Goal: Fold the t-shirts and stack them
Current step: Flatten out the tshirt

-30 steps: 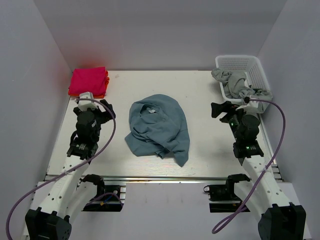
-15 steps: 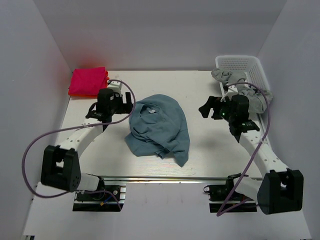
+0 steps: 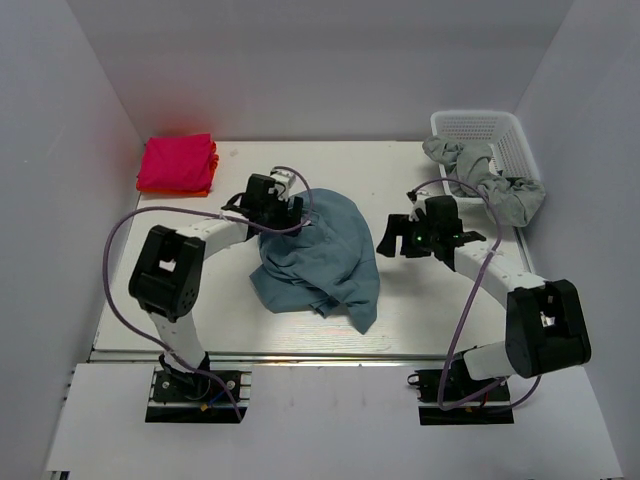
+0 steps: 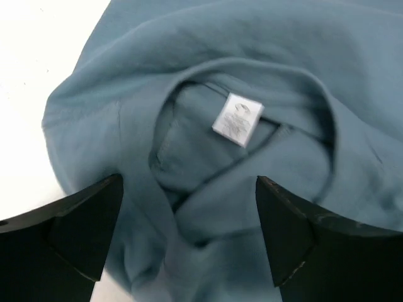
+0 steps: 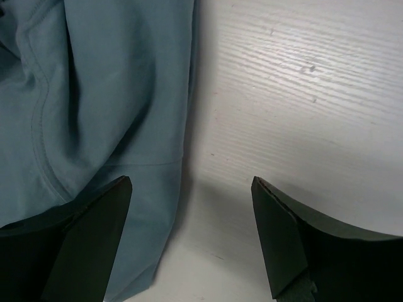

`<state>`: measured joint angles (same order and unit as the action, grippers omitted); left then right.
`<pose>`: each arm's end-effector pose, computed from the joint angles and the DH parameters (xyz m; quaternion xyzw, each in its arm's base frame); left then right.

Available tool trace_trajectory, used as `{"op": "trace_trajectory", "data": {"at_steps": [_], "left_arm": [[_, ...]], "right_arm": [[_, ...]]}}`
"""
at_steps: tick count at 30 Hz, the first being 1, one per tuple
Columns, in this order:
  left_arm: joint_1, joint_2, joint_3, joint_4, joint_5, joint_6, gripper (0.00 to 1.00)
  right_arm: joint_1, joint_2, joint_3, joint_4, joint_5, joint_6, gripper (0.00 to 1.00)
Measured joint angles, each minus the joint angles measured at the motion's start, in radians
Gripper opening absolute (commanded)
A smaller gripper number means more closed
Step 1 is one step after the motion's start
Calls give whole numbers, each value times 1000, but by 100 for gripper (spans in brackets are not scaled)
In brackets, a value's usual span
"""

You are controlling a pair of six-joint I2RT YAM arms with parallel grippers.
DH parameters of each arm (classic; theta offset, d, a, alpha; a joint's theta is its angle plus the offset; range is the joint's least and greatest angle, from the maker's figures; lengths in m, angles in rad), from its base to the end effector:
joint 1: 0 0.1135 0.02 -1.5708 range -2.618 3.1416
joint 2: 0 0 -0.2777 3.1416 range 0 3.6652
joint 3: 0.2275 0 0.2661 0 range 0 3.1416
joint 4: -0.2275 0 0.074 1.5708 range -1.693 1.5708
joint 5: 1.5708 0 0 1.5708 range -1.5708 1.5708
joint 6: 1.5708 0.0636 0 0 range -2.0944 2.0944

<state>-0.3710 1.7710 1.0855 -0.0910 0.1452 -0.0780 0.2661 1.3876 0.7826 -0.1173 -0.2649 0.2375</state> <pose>0.3802 -0.1578 0.1720 0.1620 0.9058 -0.1511 0.3612 0.3028 0.0998 0.1990 -0.0673 0.9025 0.2182 0.3652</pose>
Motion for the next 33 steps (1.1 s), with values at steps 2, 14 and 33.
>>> {"op": "trace_trajectory", "data": {"at_steps": [2, 14, 33], "left_arm": [[-23, 57, 52, -26, -53, -1, 78], [-45, 135, 128, -85, -266, -64, 0], [-45, -230, 91, 23, -211, 5, 75]], "right_arm": [[21, 11, 0, 0, 0, 7, 80], [132, 121, -13, 23, 9, 35, 72], [171, -138, 89, 124, 150, 70, 0]]}}
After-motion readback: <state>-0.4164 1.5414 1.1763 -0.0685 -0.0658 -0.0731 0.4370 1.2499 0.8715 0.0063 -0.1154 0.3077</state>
